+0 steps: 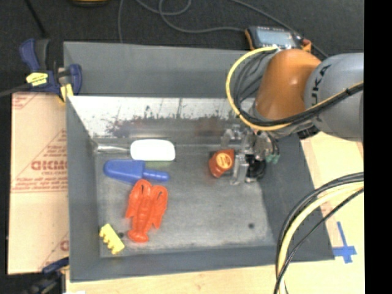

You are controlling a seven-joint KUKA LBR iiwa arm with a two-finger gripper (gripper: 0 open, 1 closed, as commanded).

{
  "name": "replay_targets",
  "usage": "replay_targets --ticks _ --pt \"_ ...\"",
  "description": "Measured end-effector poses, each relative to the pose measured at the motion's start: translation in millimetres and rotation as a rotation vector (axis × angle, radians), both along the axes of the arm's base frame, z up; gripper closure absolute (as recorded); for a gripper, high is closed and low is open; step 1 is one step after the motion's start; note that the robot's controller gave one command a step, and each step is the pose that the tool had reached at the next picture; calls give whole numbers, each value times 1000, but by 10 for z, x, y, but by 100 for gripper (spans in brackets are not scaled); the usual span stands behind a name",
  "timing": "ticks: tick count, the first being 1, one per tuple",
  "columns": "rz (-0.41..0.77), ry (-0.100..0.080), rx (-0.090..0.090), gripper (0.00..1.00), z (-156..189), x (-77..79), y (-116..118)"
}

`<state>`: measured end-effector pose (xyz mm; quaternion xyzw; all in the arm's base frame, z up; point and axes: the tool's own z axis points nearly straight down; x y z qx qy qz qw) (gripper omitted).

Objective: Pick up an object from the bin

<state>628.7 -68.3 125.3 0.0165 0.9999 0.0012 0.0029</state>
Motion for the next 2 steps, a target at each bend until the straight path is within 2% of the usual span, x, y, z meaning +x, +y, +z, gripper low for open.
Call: replay_targets --ticks 1,2 --pt "-54 -1 -1 0 -324 135 137" --pt "-376 2 -1 100 -458 -407 -93"
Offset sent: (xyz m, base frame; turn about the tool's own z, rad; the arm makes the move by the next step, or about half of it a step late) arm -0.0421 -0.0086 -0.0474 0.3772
